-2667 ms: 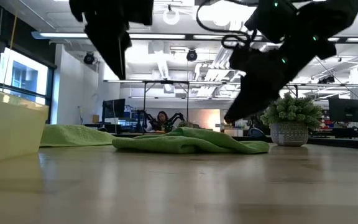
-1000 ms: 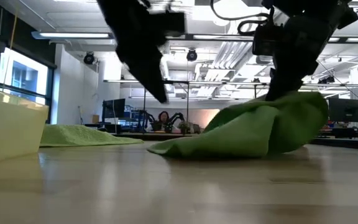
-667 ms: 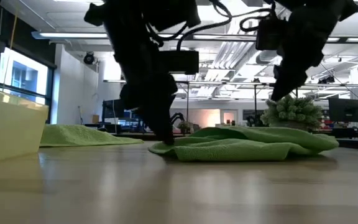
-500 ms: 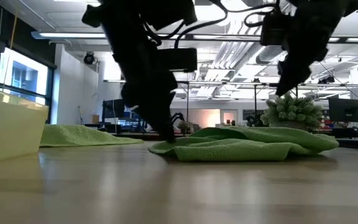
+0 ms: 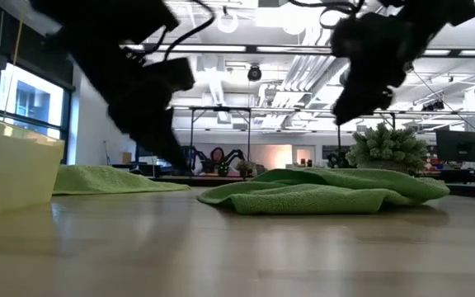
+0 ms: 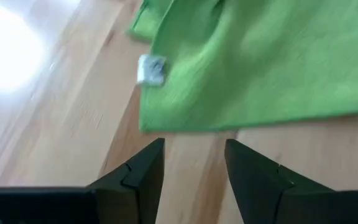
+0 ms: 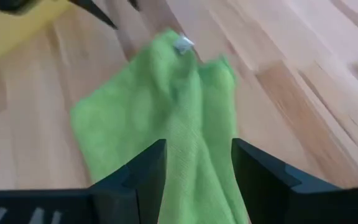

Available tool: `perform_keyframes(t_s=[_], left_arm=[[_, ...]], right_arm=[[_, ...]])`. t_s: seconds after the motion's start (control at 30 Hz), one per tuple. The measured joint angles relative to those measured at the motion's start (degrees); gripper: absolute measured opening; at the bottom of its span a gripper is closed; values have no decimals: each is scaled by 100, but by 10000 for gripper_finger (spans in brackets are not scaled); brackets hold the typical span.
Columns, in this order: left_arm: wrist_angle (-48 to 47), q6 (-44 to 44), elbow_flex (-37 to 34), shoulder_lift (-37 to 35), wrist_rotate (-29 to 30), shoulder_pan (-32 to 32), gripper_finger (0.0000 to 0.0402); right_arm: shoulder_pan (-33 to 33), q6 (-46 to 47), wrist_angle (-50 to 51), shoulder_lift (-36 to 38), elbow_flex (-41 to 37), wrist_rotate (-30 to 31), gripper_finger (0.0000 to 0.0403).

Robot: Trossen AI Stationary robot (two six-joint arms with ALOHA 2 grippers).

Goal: Roll microfiber towels into tight, uniform cylinder then place into a basket
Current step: Fold the green microfiber towel

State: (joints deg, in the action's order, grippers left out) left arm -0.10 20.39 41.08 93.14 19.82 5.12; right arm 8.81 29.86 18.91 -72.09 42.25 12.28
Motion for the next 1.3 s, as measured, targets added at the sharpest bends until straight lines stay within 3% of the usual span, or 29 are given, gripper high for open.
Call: perform_keyframes(t_s=[0.17, 0.33, 0.5, 0.83, 1.3], left_arm=[[1955, -20, -487, 500, -361, -97, 156], [3146, -395, -488, 1086, -388, -46, 156], [3277, -513, -341, 1408, -430, -17, 156], [3376, -175, -123, 1952, -344, 28, 156], [3403, -166, -107, 2007, -90, 219, 156]], right_arm=[[109, -473, -475, -422, -8, -342, 171], [318, -795, -952, -1013, 0, -440, 171], [502, -761, -1244, -1481, 6, -438, 171], [597, -815, -1131, -1495, 1, -337, 171], [599, -1293, -1022, -1495, 1, -337, 171]])
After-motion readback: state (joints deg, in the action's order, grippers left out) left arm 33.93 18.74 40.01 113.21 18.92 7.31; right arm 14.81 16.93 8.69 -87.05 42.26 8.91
